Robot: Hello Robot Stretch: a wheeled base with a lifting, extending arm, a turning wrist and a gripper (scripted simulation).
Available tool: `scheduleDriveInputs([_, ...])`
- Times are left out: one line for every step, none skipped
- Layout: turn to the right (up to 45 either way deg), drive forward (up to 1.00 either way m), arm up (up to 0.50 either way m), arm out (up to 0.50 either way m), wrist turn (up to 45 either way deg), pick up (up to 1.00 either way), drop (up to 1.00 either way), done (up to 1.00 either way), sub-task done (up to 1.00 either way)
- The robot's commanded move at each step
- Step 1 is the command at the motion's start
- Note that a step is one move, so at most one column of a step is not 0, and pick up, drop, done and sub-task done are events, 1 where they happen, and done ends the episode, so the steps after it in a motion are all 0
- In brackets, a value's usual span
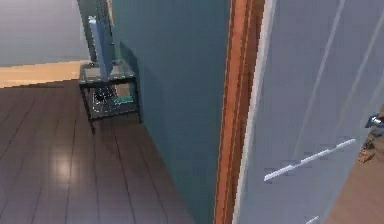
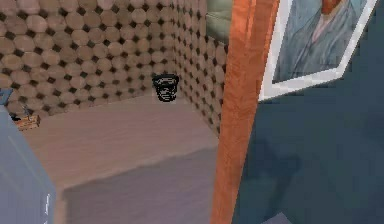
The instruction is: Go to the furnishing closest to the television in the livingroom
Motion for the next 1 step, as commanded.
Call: scheduleDriveInputs([-21.0, 0.00, 0.00, 0.00, 0.0, 0.00, 0.00, 0.00, 0.00])
